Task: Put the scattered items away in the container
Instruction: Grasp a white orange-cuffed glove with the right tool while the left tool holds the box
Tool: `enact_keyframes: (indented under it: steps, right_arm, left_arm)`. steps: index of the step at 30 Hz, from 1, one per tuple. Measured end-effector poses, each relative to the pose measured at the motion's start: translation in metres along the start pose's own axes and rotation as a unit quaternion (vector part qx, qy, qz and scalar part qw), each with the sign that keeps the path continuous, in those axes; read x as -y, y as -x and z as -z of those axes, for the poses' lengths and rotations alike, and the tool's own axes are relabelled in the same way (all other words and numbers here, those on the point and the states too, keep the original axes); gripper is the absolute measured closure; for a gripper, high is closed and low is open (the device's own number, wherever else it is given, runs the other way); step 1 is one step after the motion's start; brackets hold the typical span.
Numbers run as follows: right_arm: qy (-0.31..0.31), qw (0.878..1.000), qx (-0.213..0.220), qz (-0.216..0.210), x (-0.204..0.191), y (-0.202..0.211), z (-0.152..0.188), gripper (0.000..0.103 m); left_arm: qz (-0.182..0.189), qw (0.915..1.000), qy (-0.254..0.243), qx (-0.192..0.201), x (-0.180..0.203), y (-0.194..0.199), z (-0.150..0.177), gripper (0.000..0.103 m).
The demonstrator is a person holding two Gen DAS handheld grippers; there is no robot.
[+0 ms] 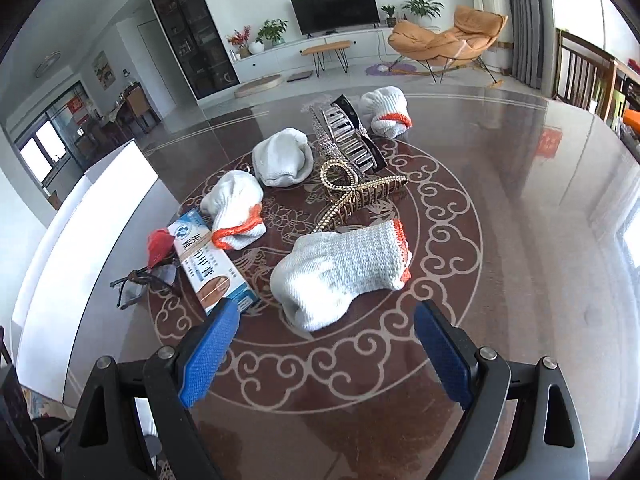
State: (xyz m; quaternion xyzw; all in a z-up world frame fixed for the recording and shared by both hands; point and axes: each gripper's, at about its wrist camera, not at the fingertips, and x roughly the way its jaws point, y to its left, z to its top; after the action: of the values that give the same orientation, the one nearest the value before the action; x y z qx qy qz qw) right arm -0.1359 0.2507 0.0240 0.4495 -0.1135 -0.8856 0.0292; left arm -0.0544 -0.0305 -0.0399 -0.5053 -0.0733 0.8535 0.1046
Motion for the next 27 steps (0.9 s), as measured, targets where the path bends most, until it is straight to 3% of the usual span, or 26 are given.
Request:
enact_keyframes:
  steps: [5, 7, 9, 12, 15, 19, 23, 27]
  right_arm:
    - [-0.009, 0.996, -0.032, 0.087, -0.007, -0.046, -0.021, 0.015]
    - [-0.01, 0.996, -0.032, 0.086, -0.003, -0.05, -0.019, 0.017]
    - [0.003, 0.996, -0.026, 0.082, 0.0, -0.045, -0.01, 0.045]
    - [0.053, 0.996, -0.021, 0.063, 0.001, -0.026, 0.015, 0.068]
    - [0.08, 0.996, -0.027, 0.025, 0.012, 0.006, 0.055, 0.068]
    - [0.104, 0.994, -0.017, 0.017, 0.032, 0.048, 0.106, 0.067]
    - [0.081, 0.997, -0.01, 0.007, 0.05, 0.059, 0.116, 0.045]
    - [0.08, 0.997, -0.021, -0.005, 0.048, 0.056, 0.111, 0.042]
  left_arm:
    - [0.006, 1.0, 0.006, 0.003, -0.004, 0.0, -0.002, 0.041]
    - [0.004, 1.0, 0.005, 0.004, -0.004, -0.001, -0.002, 0.041]
    - [-0.001, 1.0, 0.0, 0.004, -0.002, -0.001, -0.001, 0.041]
    - [-0.014, 0.9998, -0.012, 0.004, 0.002, -0.002, 0.0, 0.041]
    - [-0.024, 0.9994, -0.026, 0.004, 0.008, -0.004, 0.002, 0.041]
    - [-0.037, 0.9985, -0.04, 0.004, 0.014, -0.005, 0.005, 0.041]
    - [-0.045, 0.9984, -0.031, 0.011, 0.015, -0.006, 0.003, 0.041]
    - [-0.059, 0.9976, -0.03, 0.018, 0.013, -0.006, 0.005, 0.041]
